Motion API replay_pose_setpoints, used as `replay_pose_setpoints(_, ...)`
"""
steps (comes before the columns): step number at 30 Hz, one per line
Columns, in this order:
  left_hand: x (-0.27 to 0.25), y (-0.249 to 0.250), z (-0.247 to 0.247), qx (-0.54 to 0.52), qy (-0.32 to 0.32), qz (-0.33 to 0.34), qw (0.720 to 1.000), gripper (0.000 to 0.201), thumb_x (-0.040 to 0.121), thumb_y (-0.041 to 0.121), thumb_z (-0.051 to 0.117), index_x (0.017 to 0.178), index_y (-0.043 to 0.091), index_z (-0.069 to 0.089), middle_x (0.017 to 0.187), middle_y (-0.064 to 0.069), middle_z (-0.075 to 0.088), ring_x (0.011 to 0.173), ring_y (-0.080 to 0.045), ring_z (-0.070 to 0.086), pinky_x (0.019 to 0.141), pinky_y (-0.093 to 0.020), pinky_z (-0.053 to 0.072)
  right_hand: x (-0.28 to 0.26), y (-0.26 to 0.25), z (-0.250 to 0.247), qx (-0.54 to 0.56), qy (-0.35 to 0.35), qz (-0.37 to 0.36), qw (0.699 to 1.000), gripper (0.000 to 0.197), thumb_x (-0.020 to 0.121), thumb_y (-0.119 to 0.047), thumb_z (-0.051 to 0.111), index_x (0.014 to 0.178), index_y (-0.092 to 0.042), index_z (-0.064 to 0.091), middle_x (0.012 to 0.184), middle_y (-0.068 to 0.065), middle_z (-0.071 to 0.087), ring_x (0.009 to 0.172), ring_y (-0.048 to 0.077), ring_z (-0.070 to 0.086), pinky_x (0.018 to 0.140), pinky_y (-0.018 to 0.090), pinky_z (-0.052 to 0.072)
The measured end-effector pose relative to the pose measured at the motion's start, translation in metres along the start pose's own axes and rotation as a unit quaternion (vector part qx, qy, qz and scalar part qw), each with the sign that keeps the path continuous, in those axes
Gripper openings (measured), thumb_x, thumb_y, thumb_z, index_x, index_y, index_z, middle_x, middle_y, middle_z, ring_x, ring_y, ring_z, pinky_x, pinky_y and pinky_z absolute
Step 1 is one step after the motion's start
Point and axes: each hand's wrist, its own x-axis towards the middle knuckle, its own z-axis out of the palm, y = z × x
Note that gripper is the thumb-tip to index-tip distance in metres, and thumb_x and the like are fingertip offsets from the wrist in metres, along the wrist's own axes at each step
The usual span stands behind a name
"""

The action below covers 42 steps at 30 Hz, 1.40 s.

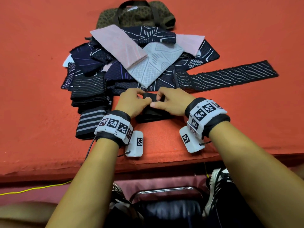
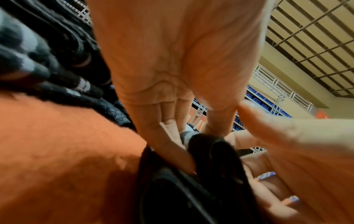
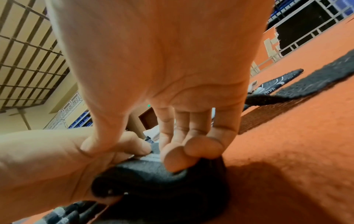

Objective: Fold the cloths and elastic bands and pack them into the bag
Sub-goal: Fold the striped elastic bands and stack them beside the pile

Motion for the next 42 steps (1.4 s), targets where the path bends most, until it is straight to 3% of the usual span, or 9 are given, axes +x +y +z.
replay_pose_setpoints(4, 0.001, -0.003, -0.001, 0.047, 0.018, -0.023, 0.998, 0.025, 0.084, 0.035, 0.064, 0.103, 0.019, 0.066, 0.096, -0.001, 0.066, 0.093, -0.019, 0.058, 0.077, -0.025, 0.038, 0.005, 0.007, 0.005, -0.070, 0.033, 0.051, 0.996, 0.030, 0.090, -0.044, 0.062, 0.101, -0.020, 0.048, 0.095, 0.004, 0.059, 0.095, 0.030, 0.060, 0.073, 0.034, 0.043)
replay_pose_setpoints(11, 0.001, -0.009, -0.005, 0.093, 0.009, -0.060, 0.994, 0.039, 0.082, 0.043, 0.064, 0.108, 0.015, 0.056, 0.106, -0.005, 0.065, 0.101, -0.027, 0.060, 0.084, -0.034, 0.048, 0.011, 0.004, 0.010, -0.040, 0.013, 0.117, 0.992, 0.065, 0.085, -0.052, 0.066, 0.124, -0.006, 0.040, 0.117, 0.018, 0.061, 0.105, 0.037, 0.061, 0.079, 0.037, 0.046)
replay_pose_setpoints(14, 0.002, -0.012, -0.008, 0.130, -0.007, -0.078, 0.988, 0.049, 0.083, 0.049, 0.061, 0.114, 0.012, 0.052, 0.113, -0.009, 0.063, 0.106, -0.031, 0.059, 0.088, -0.038, 0.048, 0.011, 0.000, 0.008, -0.015, -0.007, 0.116, 0.993, 0.063, 0.087, -0.047, 0.067, 0.122, -0.005, 0.037, 0.113, 0.019, 0.062, 0.094, 0.035, 0.064, 0.078, 0.038, 0.052)
replay_pose_setpoints(20, 0.003, -0.012, -0.013, 0.128, -0.050, -0.101, 0.985, 0.068, 0.085, 0.050, 0.061, 0.128, 0.000, 0.045, 0.119, -0.014, 0.062, 0.109, -0.032, 0.059, 0.073, -0.031, 0.039, 0.010, -0.009, 0.009, 0.044, -0.012, 0.099, 0.994, 0.044, 0.091, -0.030, 0.066, 0.110, -0.007, 0.034, 0.095, 0.014, 0.063, 0.057, 0.028, 0.070, 0.059, 0.041, 0.060)
replay_pose_setpoints(23, 0.003, -0.017, -0.014, 0.095, -0.060, -0.096, 0.989, 0.057, 0.080, 0.049, 0.062, 0.106, -0.002, 0.061, 0.094, -0.016, 0.069, 0.094, -0.031, 0.066, 0.055, -0.029, 0.037, 0.011, -0.012, 0.009, 0.039, 0.002, 0.095, 0.995, 0.040, 0.092, -0.029, 0.066, 0.108, -0.006, 0.038, 0.093, 0.014, 0.061, 0.056, 0.027, 0.070, 0.053, 0.037, 0.058)
replay_pose_setpoints(26, 0.000, -0.018, -0.018, 0.072, -0.014, -0.081, 0.994, 0.030, 0.083, 0.039, 0.065, 0.079, 0.014, 0.050, 0.077, -0.003, 0.060, 0.075, -0.020, 0.057, 0.056, -0.029, 0.036, 0.017, -0.016, 0.012, 0.042, 0.020, 0.075, 0.996, 0.034, 0.092, -0.027, 0.063, 0.108, -0.006, 0.040, 0.096, 0.016, 0.062, 0.065, 0.031, 0.070, 0.059, 0.040, 0.058)
replay_pose_setpoints(28, -0.002, -0.019, -0.022, 0.061, 0.032, -0.076, 0.995, 0.030, 0.084, 0.038, 0.065, 0.089, 0.014, 0.048, 0.089, -0.005, 0.061, 0.082, -0.023, 0.056, 0.065, -0.032, 0.039, 0.021, -0.021, 0.014, 0.054, 0.030, 0.049, 0.997, 0.027, 0.092, -0.021, 0.057, 0.109, -0.006, 0.042, 0.100, 0.019, 0.063, 0.073, 0.033, 0.069, 0.069, 0.045, 0.058)
replay_pose_setpoints(33, -0.001, -0.023, -0.034, 0.057, 0.085, -0.051, 0.993, 0.039, 0.086, 0.027, 0.065, 0.113, 0.009, 0.045, 0.108, -0.015, 0.064, 0.100, -0.034, 0.060, 0.088, -0.041, 0.049, 0.030, -0.034, 0.019, 0.079, 0.039, 0.007, 0.996, 0.024, 0.089, -0.011, 0.053, 0.113, -0.013, 0.048, 0.093, 0.014, 0.065, 0.083, 0.029, 0.066, 0.077, 0.036, 0.054)
replay_pose_setpoints(42, -0.001, -0.027, -0.035, 0.136, 0.107, -0.017, 0.985, 0.048, 0.081, 0.003, 0.059, 0.127, 0.008, 0.046, 0.129, -0.017, 0.048, 0.114, -0.035, 0.052, 0.094, -0.038, 0.041, 0.045, -0.041, 0.030, 0.089, 0.033, -0.024, 0.995, 0.049, 0.088, -0.015, 0.064, 0.126, -0.013, 0.033, 0.090, 0.013, 0.065, 0.073, 0.026, 0.064, 0.078, 0.042, 0.056)
